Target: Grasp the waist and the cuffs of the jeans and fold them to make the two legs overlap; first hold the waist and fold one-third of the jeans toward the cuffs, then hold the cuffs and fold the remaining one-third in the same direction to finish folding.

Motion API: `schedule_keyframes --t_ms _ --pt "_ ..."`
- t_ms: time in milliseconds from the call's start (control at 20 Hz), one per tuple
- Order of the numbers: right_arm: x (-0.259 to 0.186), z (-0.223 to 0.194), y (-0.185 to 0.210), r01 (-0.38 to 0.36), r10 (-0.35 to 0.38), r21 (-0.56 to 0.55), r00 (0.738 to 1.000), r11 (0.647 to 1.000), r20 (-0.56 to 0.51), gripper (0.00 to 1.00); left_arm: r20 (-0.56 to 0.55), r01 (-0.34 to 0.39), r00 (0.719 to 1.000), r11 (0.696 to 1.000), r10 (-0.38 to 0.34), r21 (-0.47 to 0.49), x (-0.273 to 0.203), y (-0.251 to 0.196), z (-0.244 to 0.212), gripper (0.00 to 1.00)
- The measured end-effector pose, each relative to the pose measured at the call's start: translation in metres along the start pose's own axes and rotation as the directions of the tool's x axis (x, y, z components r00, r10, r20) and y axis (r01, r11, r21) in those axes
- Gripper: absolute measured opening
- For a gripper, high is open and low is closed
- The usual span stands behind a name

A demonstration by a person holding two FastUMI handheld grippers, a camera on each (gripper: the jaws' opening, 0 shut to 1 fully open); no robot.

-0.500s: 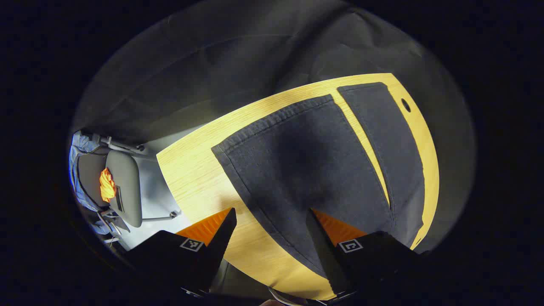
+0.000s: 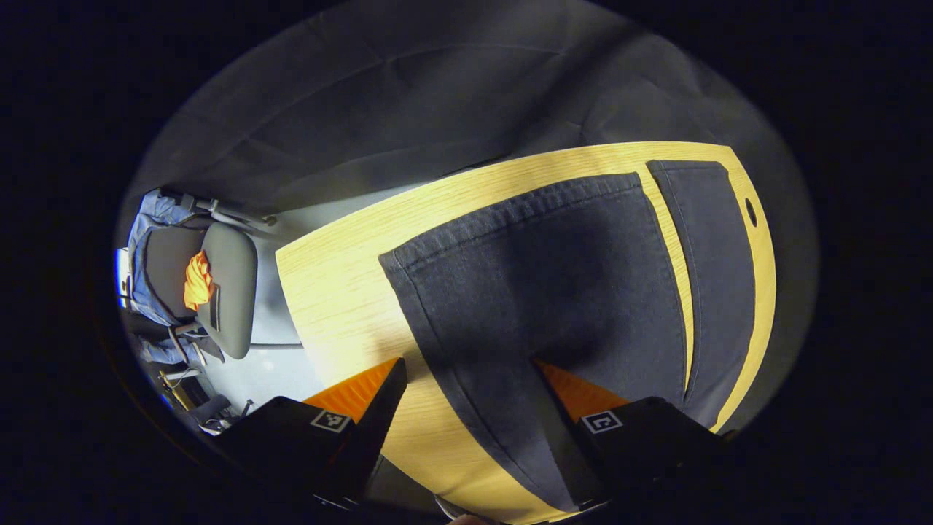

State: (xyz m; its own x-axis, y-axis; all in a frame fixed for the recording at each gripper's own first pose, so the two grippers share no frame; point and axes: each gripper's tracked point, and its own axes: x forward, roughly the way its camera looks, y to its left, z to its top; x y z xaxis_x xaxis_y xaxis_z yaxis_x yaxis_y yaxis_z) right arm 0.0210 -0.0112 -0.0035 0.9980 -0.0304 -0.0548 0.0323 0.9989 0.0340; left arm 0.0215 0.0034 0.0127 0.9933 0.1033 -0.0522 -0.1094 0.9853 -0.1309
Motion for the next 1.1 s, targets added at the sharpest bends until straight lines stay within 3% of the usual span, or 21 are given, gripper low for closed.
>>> schedule_keyframes --t_ms 250,350,400,450,500,550,600,700,750,850,1000,1050,1100 --pt "0.008 -0.006 -0.010 0.032 -0.031 0.012 0.999 0.999 -0.023 0.99 0.007 0.003 1.000 1.000 -0.003 0.002 -0.001 0.001 0.000 0.96" --pt "0.002 0.003 0.001 -0.010 0.010 0.008 0.999 1.000 0.033 0.99 0.061 0.075 0.995 0.997 -0.076 0.013 -0.012 -0.009 0.000 0.98" --pt "-0.006 0.012 0.011 -0.033 0.033 -0.003 0.995 0.999 0.090 0.99 0.186 0.146 0.970 0.987 -0.157 0.073 -0.026 -0.022 0.016 0.99" --pt "-0.016 0.024 0.025 -0.065 0.071 -0.045 0.984 0.997 0.165 0.99 0.314 0.196 0.918 0.966 -0.242 0.171 -0.046 -0.035 0.029 1.00" --pt "-0.027 0.035 0.034 -0.059 0.080 -0.093 0.966 0.994 0.246 0.99 0.433 0.215 0.842 0.935 -0.323 0.282 -0.072 -0.048 0.037 0.99" --pt "-0.040 0.050 0.050 -0.067 0.115 -0.148 0.934 0.987 0.339 0.99 0.546 0.208 0.732 0.897 -0.408 0.390 -0.100 -0.062 0.047 0.99" --pt "-0.055 0.064 0.067 -0.071 0.153 -0.197 0.885 0.978 0.440 0.99 0.649 0.157 0.604 0.867 -0.463 0.472 -0.132 -0.073 0.059 0.99" --pt "-0.087 0.083 0.102 -0.081 0.248 -0.303 0.786 0.950 0.567 0.98 0.754 0.047 0.320 0.804 -0.574 0.592 -0.192 -0.093 0.067 0.98" --pt "-0.096 0.087 0.110 -0.062 0.264 -0.339 0.760 0.939 0.594 0.98 0.769 -0.020 0.233 0.788 -0.595 0.615 -0.212 -0.099 0.071 0.96" --pt "-0.109 0.086 0.112 -0.041 0.275 -0.362 0.732 0.931 0.623 0.98 0.786 -0.149 0.116 0.771 -0.608 0.619 -0.235 -0.093 0.070 0.99" --pt "-0.118 0.091 0.112 -0.070 0.289 -0.342 0.704 0.937 0.649 0.99 0.774 -0.223 0.001 0.754 -0.633 0.617 -0.266 -0.095 0.060 1.00" --pt "-0.119 0.091 0.109 -0.063 0.281 -0.336 0.703 0.940 0.654 0.99 0.765 -0.225 -0.008 0.747 -0.644 0.626 -0.271 -0.100 0.057 1.00" --pt "-0.118 0.090 0.107 -0.059 0.273 -0.332 0.709 0.941 0.650 0.99 0.754 -0.217 0.008 0.735 -0.657 0.642 -0.269 -0.105 0.057 1.00"
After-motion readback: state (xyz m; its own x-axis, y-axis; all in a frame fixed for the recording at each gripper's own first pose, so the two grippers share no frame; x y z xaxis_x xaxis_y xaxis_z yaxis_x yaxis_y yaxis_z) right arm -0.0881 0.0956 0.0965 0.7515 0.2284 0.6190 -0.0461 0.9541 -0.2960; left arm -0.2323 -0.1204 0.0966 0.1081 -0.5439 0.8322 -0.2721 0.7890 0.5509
